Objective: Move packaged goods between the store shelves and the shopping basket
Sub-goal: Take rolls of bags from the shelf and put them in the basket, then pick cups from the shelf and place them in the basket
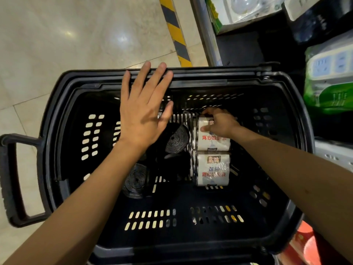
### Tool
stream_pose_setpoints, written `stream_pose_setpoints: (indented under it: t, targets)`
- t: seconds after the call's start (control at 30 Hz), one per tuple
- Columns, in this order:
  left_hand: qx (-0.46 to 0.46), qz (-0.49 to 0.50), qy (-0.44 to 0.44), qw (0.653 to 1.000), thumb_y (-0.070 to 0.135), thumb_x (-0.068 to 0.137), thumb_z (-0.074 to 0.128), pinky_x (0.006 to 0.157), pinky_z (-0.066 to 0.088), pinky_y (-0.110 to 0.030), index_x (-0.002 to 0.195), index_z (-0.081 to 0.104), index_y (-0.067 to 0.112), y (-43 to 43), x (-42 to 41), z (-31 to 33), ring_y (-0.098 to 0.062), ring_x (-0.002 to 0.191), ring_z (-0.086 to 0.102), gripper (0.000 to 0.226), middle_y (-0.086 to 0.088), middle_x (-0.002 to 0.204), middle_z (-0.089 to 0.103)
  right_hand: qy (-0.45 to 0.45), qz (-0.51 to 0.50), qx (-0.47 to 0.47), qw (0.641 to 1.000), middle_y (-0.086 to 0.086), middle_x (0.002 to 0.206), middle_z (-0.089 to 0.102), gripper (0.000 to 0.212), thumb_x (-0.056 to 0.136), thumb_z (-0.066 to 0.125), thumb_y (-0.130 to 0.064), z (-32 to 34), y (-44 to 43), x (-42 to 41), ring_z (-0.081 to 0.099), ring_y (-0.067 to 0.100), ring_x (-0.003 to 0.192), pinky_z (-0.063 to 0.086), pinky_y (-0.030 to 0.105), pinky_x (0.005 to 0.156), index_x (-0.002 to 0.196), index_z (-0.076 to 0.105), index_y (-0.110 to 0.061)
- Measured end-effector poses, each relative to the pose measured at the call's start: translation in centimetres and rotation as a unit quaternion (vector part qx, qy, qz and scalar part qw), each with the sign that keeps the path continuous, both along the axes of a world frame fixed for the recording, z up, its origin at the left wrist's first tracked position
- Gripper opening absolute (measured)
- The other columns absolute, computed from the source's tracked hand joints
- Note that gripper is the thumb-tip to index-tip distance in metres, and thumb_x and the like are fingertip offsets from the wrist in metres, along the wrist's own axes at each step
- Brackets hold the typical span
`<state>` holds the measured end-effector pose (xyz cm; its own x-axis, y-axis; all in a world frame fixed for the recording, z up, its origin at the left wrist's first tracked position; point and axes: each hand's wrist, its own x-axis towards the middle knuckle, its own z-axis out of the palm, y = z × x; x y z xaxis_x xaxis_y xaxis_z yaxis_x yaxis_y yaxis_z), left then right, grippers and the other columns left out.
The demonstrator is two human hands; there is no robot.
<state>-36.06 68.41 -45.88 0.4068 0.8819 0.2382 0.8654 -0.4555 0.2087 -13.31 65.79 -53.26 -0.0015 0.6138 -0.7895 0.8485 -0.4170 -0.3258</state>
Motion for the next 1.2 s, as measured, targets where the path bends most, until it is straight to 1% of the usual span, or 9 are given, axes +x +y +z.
stream_pose_setpoints:
  t: [0.13, 0.27, 0.33, 0.47, 0.57, 0.67, 0.83, 1.0, 1.2]
  targets:
    - [-0.011, 0.004, -0.006, 1.000, 0.029, 0.090, 0.055, 0.114, 0.006, -0.043, 0.141, 0.035, 0.015, -0.1, 0.1, 0.1, -0.028, 0.137, 0.029, 0.056, -0.008, 0.146, 0.043, -0.006, 0.003, -0.002, 1.000, 0.004, 0.131, 0.054, 0.059, 0.082, 0.070, -0.033, 0.3, -0.2, -0.3, 0.049, 0.026, 0.121, 0.044, 0.039, 0.100, 0.134, 0.044, -0.026]
    - [-0.030, 0.003, 0.004, 1.000, 0.029, 0.090, 0.055, 0.114, 0.004, -0.043, 0.142, 0.036, 0.013, -0.3, 0.1, 0.4, -0.029, 0.138, 0.028, 0.057, -0.009, 0.147, 0.041, -0.062, 0.071, 0.044, 0.995, 0.005, 0.122, 0.059, 0.058, 0.087, 0.064, -0.037, 1.3, -0.8, -0.7, 0.054, 0.026, 0.114, 0.043, 0.033, 0.092, 0.137, 0.041, -0.022]
    - [-0.048, 0.001, 0.007, 0.999, 0.029, 0.091, 0.054, 0.115, 0.004, -0.044, 0.142, 0.036, 0.012, -0.4, 0.1, 0.9, -0.030, 0.139, 0.027, 0.056, -0.009, 0.148, 0.039, -0.073, 0.069, 0.081, 0.992, 0.006, 0.118, 0.060, 0.056, 0.088, 0.062, -0.036, 2.2, -1.2, -1.0, 0.055, 0.027, 0.111, 0.043, 0.033, 0.091, 0.137, 0.041, -0.019]
    - [-0.112, -0.002, 0.012, 0.994, 0.031, 0.093, 0.048, 0.114, 0.012, -0.046, 0.139, 0.042, 0.010, -0.8, 0.1, 3.1, -0.031, 0.139, 0.029, 0.051, -0.011, 0.148, 0.040, -0.026, 0.001, 0.088, 0.996, 0.010, 0.136, 0.049, 0.059, 0.091, 0.057, -0.035, 5.5, -1.8, -1.6, 0.047, 0.028, 0.124, 0.041, 0.038, 0.102, 0.142, 0.036, -0.015]
    - [-0.174, 0.008, 0.024, 0.984, 0.035, 0.092, 0.042, 0.113, 0.022, -0.046, 0.136, 0.047, 0.010, -1.9, 0.1, 6.2, -0.032, 0.135, 0.038, 0.051, -0.012, 0.143, 0.046, -0.001, 0.007, 0.104, 0.995, 0.008, 0.145, 0.041, 0.055, 0.094, 0.053, -0.034, 9.8, -2.0, -1.9, 0.041, 0.027, 0.130, 0.036, 0.037, 0.106, 0.143, 0.035, -0.016]
    - [-0.220, 0.034, 0.034, 0.974, 0.032, 0.092, 0.052, 0.109, 0.032, -0.043, 0.136, 0.048, 0.009, -3.0, 0.0, 10.1, -0.030, 0.127, 0.048, 0.050, -0.012, 0.138, 0.051, 0.006, 0.036, 0.121, 0.992, 0.006, 0.145, 0.041, 0.051, 0.095, 0.049, -0.036, 14.8, -1.9, -2.2, 0.041, 0.025, 0.131, 0.036, 0.035, 0.103, 0.142, 0.036, -0.020]
    - [-0.320, 0.085, 0.086, 0.940, 0.043, 0.096, 0.042, 0.108, 0.033, -0.034, 0.145, 0.032, 0.016, -4.5, 0.5, 18.8, -0.023, 0.129, 0.042, 0.057, -0.006, 0.142, 0.044, 0.006, 0.054, 0.148, 0.987, 0.002, 0.139, 0.048, 0.048, 0.094, 0.049, -0.038, 24.5, -2.2, -2.5, 0.045, 0.024, 0.126, 0.040, 0.036, 0.097, 0.138, 0.041, -0.020]
    - [-0.326, 0.072, 0.093, 0.938, 0.044, 0.097, 0.041, 0.102, 0.038, -0.037, 0.146, 0.030, 0.018, -6.0, 0.6, 27.9, -0.024, 0.129, 0.043, 0.056, -0.005, 0.144, 0.042, -0.001, 0.061, 0.176, 0.983, 0.001, 0.144, 0.043, 0.050, 0.096, 0.046, -0.039, 33.7, -4.4, -2.5, 0.039, 0.020, 0.132, 0.031, 0.030, 0.104, 0.142, 0.037, -0.022]
    - [-0.298, 0.005, 0.077, 0.951, 0.045, 0.096, 0.042, 0.098, 0.042, -0.038, 0.144, 0.032, 0.022, -8.2, 1.1, 36.3, -0.025, 0.126, 0.046, 0.054, -0.004, 0.141, 0.046, -0.031, -0.025, 0.232, 0.972, 0.002, 0.133, 0.054, 0.046, 0.094, 0.048, -0.041, 43.9, -9.6, -2.4, 0.052, 0.023, 0.119, 0.044, 0.033, 0.092, 0.136, 0.043, -0.023]
